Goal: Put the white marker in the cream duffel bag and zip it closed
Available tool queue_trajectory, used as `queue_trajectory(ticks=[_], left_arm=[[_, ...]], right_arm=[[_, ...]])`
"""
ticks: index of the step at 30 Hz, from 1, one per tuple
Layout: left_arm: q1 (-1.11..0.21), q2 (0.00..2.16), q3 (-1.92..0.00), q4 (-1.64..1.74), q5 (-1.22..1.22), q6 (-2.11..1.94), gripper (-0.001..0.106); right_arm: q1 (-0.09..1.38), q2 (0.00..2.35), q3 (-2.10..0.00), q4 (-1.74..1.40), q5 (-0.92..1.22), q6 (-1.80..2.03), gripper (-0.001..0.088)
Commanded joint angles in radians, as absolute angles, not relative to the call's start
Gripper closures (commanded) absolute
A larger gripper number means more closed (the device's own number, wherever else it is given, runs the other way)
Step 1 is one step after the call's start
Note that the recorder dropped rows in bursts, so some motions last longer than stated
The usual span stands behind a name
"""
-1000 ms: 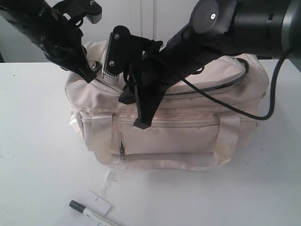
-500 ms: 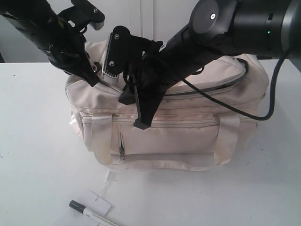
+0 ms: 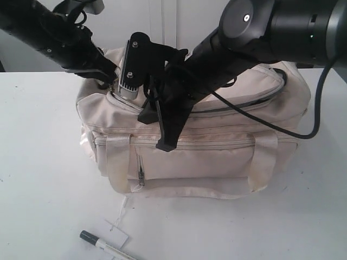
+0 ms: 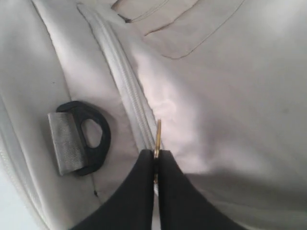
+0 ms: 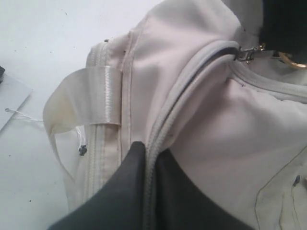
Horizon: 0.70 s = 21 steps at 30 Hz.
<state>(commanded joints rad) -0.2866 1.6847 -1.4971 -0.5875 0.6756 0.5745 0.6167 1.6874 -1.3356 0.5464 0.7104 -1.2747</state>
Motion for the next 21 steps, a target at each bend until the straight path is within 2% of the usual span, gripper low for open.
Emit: queue_trajectory(ticks=[7,14,16,19,21], left_arm=[[-0.279,1.685,-1.497,-0.560,0.564,0.583,0.105],[-0.279,1.685,-1.497,-0.560,0.573,0.581,0.105],[-0.279,1.685,-1.497,-0.560,0.584,0.581,0.101],[-0.279,1.685,-1.497,-0.560,0.631,0.581,0.084],[-0.279,1.685,-1.497,-0.560,0.646,0.581,0.079]], right_arm=[[0.617,1.687,-1.336,0.546,0.712,-1.275,0.0868],[0.617,1.687,-1.336,0.546,0.710,-1.275,0.0868],[0.617,1.687,-1.336,0.546,0.702,-1.275,0.0868],[0.617,1.687,-1.336,0.546,0.698,-1.275,0.0868],[0.617,1.687,-1.336,0.546,0.698,-1.275,0.0868]])
